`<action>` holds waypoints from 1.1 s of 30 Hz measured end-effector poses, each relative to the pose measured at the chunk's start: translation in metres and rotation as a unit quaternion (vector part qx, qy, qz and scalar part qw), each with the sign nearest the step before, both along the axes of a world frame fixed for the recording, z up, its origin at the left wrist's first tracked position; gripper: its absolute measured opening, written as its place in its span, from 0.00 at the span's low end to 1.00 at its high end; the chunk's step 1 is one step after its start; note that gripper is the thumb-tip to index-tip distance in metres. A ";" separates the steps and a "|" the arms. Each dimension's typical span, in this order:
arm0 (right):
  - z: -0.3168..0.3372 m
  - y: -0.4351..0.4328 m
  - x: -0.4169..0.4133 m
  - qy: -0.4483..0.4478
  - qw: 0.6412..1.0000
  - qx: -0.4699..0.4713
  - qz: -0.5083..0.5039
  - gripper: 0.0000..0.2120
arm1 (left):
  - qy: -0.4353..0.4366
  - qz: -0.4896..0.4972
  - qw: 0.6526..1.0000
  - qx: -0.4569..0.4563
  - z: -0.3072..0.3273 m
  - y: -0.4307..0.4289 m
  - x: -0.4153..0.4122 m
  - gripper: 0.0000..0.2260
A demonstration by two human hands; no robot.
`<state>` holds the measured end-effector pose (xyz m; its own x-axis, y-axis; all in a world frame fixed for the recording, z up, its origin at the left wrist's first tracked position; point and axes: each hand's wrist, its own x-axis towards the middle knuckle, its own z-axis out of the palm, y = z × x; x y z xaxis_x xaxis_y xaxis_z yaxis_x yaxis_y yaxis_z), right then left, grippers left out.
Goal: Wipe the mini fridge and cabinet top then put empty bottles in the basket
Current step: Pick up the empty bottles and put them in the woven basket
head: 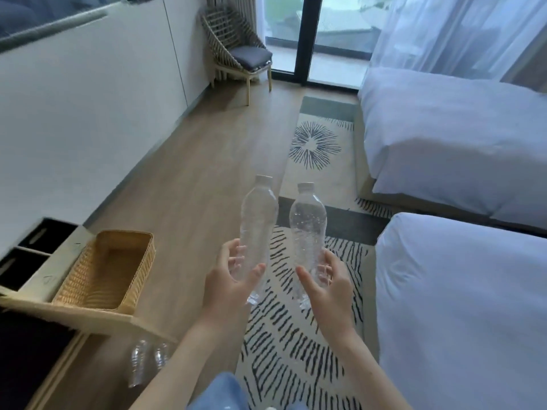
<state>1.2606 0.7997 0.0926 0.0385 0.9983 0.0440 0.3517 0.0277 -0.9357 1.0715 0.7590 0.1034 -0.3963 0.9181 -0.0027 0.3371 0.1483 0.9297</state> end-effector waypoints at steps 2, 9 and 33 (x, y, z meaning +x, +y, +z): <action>-0.004 0.022 0.004 0.001 1.000 -0.008 -0.008 0.35 | 0.003 -0.005 1.000 -0.006 0.000 0.025 0.003 0.24; -0.024 0.120 -0.025 0.009 1.000 -0.021 -0.004 0.33 | 0.003 0.006 1.000 -0.016 -0.022 0.123 -0.024 0.24; -0.004 0.562 -0.275 0.017 0.986 -0.002 0.168 0.29 | -0.022 0.210 0.977 0.022 -0.019 0.490 -0.242 0.21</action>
<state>0.9854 1.3616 0.0890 -0.2933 0.9550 0.0447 0.2925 0.1341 -0.9468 0.8293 1.2487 0.0847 -0.7380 0.6748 0.0073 0.2152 0.2251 0.9503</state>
